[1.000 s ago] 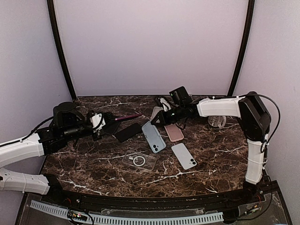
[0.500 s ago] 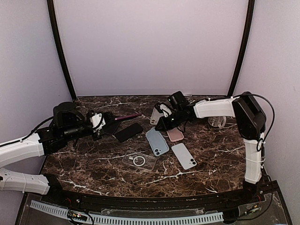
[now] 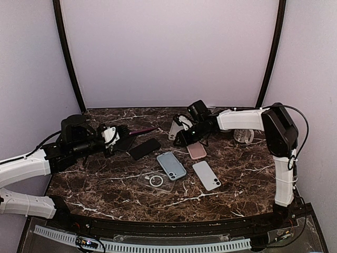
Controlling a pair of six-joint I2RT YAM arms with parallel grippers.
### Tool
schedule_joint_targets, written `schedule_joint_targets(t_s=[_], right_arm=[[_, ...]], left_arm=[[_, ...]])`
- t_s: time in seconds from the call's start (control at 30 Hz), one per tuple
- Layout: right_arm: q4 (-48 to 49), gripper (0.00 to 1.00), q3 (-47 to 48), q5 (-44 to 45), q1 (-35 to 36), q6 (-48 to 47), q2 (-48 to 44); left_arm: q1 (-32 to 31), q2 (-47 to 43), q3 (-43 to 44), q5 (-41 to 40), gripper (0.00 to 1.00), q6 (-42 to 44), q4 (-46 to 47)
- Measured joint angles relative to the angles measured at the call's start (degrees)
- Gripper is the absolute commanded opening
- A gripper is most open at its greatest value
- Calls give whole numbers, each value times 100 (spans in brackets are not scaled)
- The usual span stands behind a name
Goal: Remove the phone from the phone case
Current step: Place the phone case at the center of the board, then place the phone at the center of the board.
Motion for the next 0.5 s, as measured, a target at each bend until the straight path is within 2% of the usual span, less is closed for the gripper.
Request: schedule_joint_targets(t_s=[0.1,0.27,0.5], right_arm=[[-140,50,114,96,0,-55,0],[-223,53,326,254,0,-153,-42],[-229,54,317,503,0,-308,-544]], left_arm=[[4,31,0,-96,0,-15,-4],[4,107,31,-267,0,-236,-109],[4,-66,216,-820,0,-1377,-717]])
